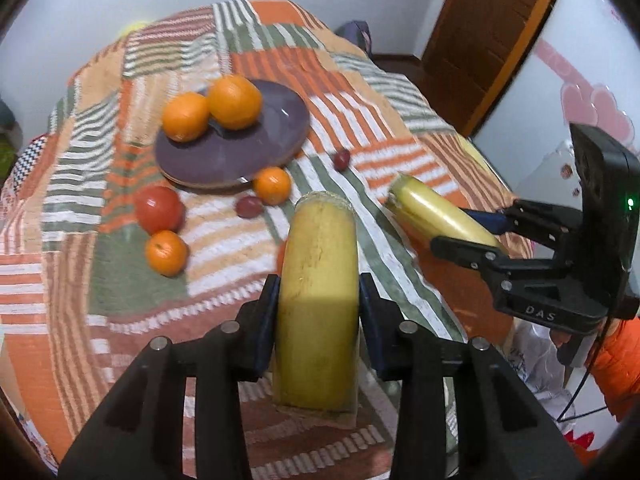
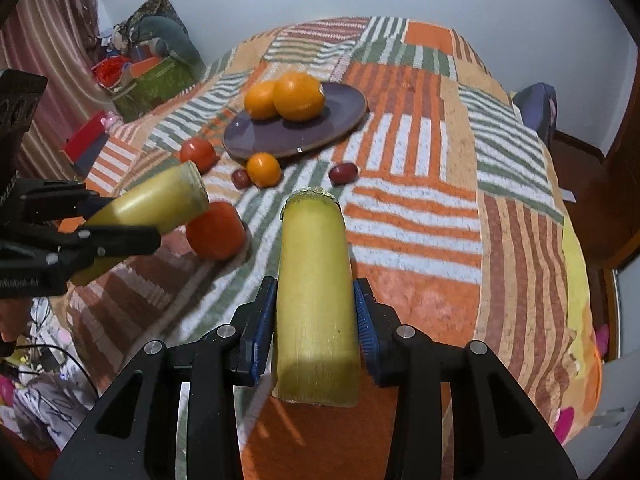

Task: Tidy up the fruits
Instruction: 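Carry the squash toward the purple plate with the left tool while the right tool follows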

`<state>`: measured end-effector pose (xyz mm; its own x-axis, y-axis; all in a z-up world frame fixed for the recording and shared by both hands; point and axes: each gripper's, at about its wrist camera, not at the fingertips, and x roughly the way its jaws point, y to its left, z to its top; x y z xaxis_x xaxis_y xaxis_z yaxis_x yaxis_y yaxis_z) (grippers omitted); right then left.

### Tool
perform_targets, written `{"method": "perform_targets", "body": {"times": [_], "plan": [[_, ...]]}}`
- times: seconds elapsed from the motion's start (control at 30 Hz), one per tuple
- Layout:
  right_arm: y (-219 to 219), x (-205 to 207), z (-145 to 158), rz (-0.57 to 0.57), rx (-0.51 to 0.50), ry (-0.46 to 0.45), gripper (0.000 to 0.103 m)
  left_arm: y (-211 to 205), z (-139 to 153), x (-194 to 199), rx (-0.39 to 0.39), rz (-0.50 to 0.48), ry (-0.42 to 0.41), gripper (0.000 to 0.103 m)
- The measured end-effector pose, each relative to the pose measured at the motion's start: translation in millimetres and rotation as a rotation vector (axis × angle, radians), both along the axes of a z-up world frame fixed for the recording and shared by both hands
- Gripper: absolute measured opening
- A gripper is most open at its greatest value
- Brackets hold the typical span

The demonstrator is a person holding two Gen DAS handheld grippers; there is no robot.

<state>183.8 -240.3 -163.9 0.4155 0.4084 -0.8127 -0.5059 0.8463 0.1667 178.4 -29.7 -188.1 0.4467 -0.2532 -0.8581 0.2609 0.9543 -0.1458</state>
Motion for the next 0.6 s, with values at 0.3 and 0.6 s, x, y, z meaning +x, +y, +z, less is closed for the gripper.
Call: {"method": "perform_targets", "body": {"times": [0.3, 0.6], "plan": [[14, 21, 20, -0.008, 0.040, -0.053, 0.035, 35, 12, 20, -0.006, 0.090, -0.044, 0.038], [25, 53, 30, -0.031, 0.061, -0.089, 0.035, 58, 8, 52, 0.022, 0.134, -0.050, 0.037]]}}
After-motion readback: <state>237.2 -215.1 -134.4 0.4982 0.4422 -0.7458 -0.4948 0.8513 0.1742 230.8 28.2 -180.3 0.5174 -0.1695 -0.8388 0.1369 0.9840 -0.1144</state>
